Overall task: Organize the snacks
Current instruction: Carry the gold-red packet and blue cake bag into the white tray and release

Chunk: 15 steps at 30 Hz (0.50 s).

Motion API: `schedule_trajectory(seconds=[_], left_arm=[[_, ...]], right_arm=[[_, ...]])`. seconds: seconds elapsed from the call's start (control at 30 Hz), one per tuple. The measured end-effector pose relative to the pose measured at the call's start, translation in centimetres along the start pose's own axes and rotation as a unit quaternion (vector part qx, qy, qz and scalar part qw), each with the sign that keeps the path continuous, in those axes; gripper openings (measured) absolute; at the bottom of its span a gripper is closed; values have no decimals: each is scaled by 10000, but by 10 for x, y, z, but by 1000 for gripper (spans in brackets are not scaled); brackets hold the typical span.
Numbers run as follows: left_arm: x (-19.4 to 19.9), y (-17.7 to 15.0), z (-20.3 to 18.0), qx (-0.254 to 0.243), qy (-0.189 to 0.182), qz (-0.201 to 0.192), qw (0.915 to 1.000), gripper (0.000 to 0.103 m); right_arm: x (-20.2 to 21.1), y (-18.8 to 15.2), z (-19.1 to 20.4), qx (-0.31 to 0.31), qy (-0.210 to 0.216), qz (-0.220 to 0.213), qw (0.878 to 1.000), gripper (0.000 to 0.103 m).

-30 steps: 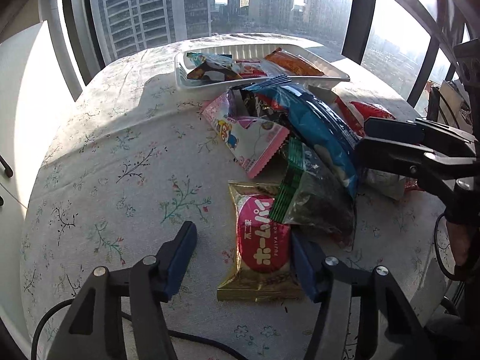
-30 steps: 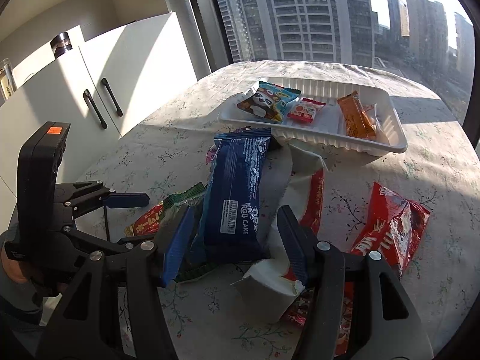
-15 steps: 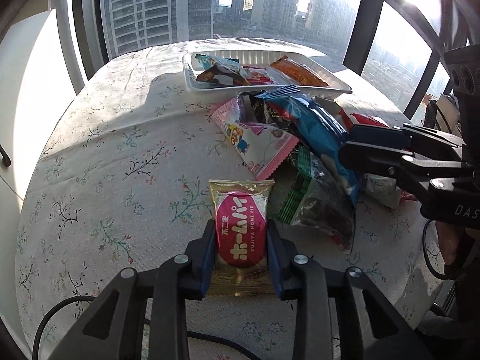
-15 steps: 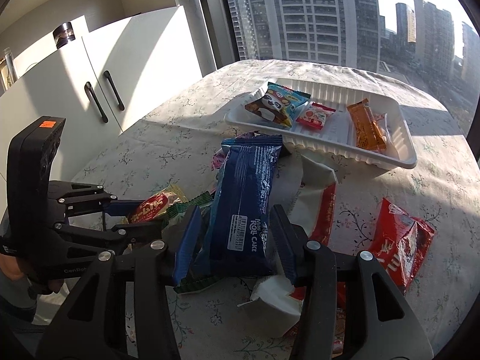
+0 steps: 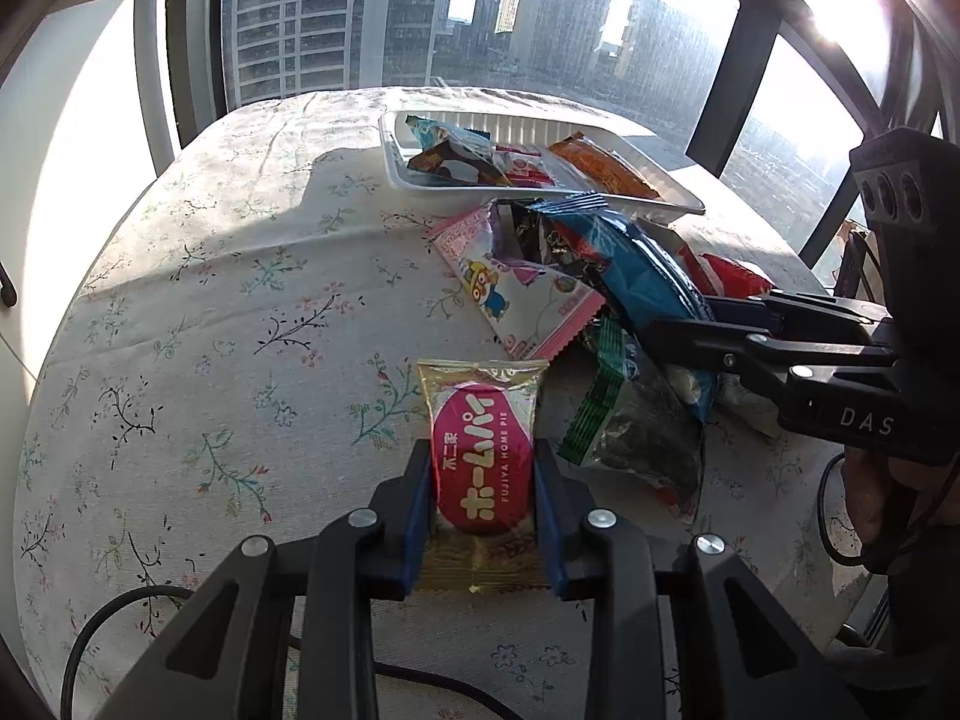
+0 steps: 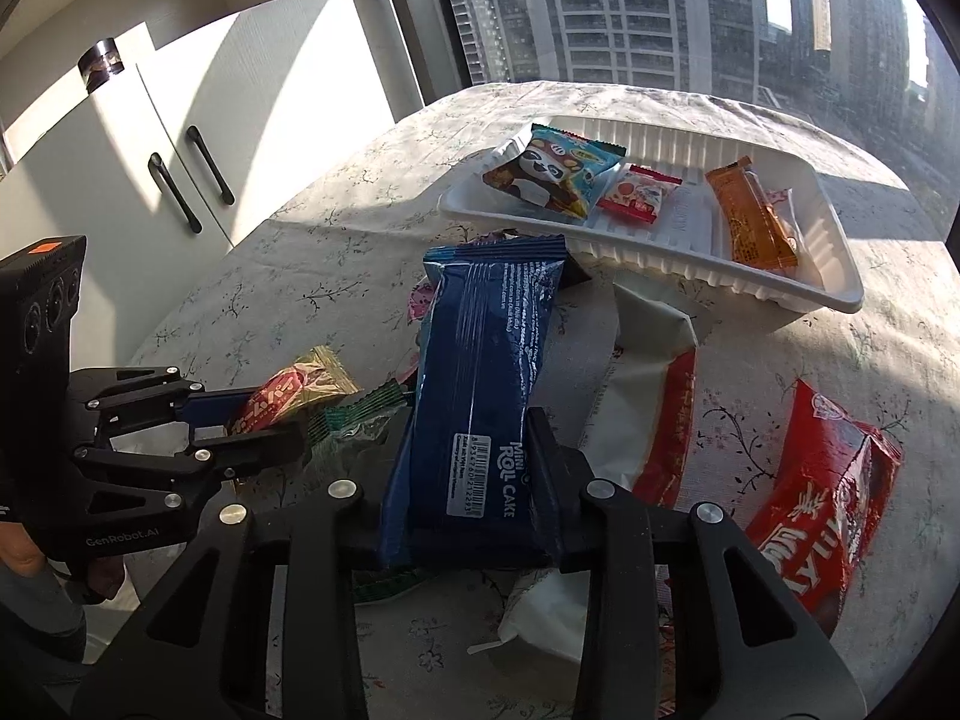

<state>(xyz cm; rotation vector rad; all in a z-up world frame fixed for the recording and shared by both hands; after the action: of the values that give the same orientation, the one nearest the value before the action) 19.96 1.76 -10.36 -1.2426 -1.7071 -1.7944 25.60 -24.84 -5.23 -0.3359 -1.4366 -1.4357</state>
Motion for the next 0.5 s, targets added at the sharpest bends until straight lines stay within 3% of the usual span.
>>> schedule_trajectory(seconds=[0.5], left_arm=[[8,1,5,229,-132,-157,9995,32]], right_arm=[[27,-6,-6,-236,158,-362,9989,27]])
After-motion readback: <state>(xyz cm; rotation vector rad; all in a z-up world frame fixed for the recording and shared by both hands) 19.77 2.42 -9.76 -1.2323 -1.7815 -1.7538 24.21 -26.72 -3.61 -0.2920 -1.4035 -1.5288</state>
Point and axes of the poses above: each gripper's, at about its wrist camera, not at the fingertips, and x roughly against the way its jaws point, z to its left, y to its top, the point moved 5 cm from there along -x, roughly the way its jaws point, and after that the axes turned 2 degrees about -x, right-handed, at the moved point
